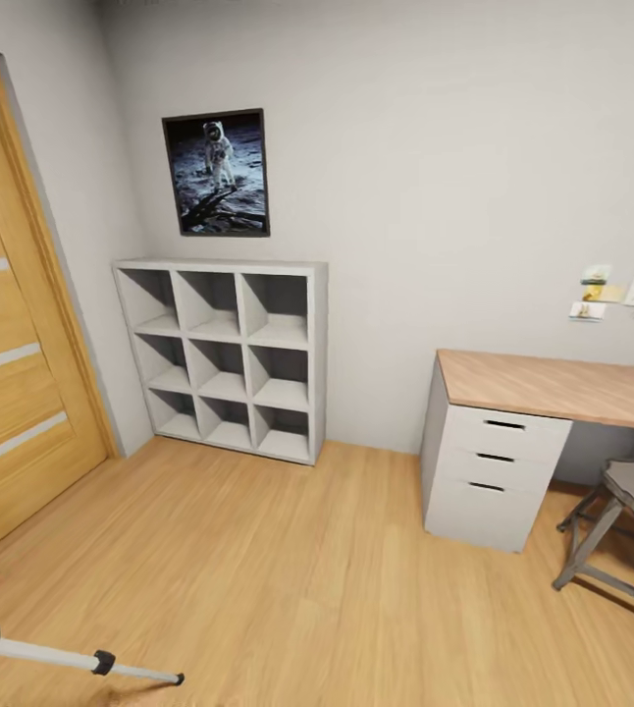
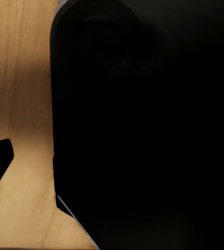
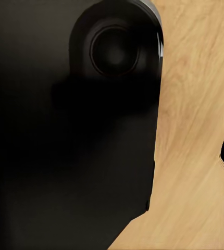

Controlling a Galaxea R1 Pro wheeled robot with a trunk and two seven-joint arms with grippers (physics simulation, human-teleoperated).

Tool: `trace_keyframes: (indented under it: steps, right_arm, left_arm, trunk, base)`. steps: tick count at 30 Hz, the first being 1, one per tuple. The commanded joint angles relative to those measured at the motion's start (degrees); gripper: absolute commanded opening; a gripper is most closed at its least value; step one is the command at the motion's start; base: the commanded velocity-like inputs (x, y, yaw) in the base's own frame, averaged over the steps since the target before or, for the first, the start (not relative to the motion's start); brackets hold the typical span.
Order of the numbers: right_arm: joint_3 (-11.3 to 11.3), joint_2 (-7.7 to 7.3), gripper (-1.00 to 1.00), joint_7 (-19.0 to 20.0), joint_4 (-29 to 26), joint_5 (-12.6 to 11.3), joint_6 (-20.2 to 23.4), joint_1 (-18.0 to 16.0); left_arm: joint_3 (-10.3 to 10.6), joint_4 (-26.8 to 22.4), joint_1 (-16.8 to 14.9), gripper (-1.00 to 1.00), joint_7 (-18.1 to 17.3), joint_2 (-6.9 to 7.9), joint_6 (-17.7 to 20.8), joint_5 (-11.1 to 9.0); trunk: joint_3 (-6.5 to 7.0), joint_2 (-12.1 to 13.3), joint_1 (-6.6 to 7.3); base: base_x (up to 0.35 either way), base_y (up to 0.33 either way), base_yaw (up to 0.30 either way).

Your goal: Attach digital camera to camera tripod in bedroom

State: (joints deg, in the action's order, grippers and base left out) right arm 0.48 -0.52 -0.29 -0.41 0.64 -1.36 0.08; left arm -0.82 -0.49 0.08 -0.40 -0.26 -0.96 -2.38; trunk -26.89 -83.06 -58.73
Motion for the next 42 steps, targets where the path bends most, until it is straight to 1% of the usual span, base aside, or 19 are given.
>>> trace_keyframes:
  steps: [1, 37, 41, 42]
  right_arm:
    - [0.04, -0.01, 1.0, -0.04, -0.03, 0.07, -0.13, 0.01]
    - [-0.04, -0.01, 1.0, -0.06, -0.03, 0.07, -0.65, 0.01]
    - [-0.04, -0.01, 1.0, -0.06, -0.03, 0.07, -0.65, 0.01]
    - [-0.05, -0.01, 1.0, -0.06, -0.03, 0.07, -0.66, 0.01]
  left_arm:
    - [-0.06, -0.04, 0.01, 1.0, -0.04, -0.01, -0.1, -0.25]
    - [-0.11, -0.04, 0.01, 1.0, -0.04, 0.06, -0.1, -0.36]
    - [-0.09, -0.04, 0.01, 1.0, -0.04, 0.06, -0.1, -0.74]
    - [-0.08, -0.04, 0.01, 1.0, -0.04, 0.07, -0.1, -1.19]
  trunk:
    - [-0.04, -0.02, 0.0]
    - [-0.04, -0.02, 0.0]
    - [-0.04, -0.02, 0.0]
    - [-0.04, -0.02, 0.0]
  base:
    - [0.0, 0.0, 0.269]
    - [0.0, 0.0, 0.269]
    - [0.0, 0.0, 0.269]
    - [0.0, 0.0, 0.269]
